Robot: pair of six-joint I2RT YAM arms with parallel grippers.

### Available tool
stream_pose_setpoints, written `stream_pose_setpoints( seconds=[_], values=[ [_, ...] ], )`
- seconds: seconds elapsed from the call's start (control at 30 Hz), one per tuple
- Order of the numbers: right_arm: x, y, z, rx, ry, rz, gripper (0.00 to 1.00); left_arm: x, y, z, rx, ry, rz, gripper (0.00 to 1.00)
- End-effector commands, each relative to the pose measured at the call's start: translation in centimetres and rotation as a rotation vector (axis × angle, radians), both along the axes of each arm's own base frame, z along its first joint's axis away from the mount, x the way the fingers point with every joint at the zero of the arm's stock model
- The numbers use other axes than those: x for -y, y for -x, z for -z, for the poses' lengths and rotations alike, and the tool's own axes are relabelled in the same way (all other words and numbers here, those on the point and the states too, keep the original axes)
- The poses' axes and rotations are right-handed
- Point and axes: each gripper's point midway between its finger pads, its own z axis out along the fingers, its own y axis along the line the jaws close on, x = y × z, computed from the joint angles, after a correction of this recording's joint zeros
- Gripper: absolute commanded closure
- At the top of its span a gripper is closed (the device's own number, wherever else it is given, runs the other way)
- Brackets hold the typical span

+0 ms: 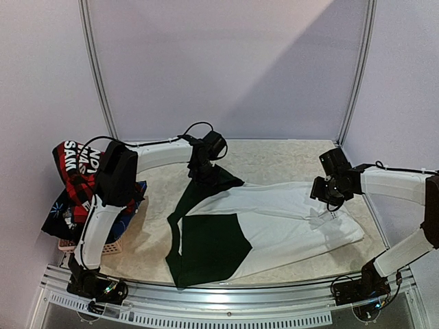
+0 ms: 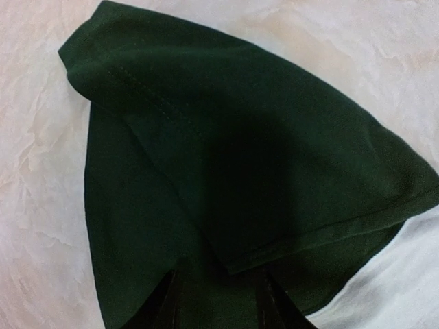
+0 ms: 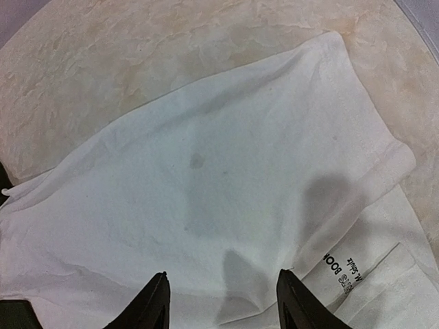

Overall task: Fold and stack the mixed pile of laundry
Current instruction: Fold the 1/3-folded T-shirt at the center of the board.

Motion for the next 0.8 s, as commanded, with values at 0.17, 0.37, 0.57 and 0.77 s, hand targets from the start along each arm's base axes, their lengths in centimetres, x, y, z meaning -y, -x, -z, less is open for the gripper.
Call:
stream_pose_setpoints(
  seconds=[0.17,0.37,0.57,0.77],
  values=[
    [0.0,-0.5,0.1,0.002,0.012,0.0,0.47,1.0,-0.2,1.8,-0.028,0.025,0.027,0.67],
    [0.0,-0.4,0.2,0.002,0.01,-0.002,0.47,1.2,-0.5,1.8,-0.014,0.024,0.025,0.78],
    [-0.1,-0.4,0.2,0.001,0.008,-0.007,0.47,1.4,-1.1,1.5,0.01,0.02,0.03,0.86],
    [-0.1,-0.4,0.4,-0.001,0.013,-0.007,0.47,1.7,-1.6,1.2,0.028,0.022,0.03,1.0]
  ],
)
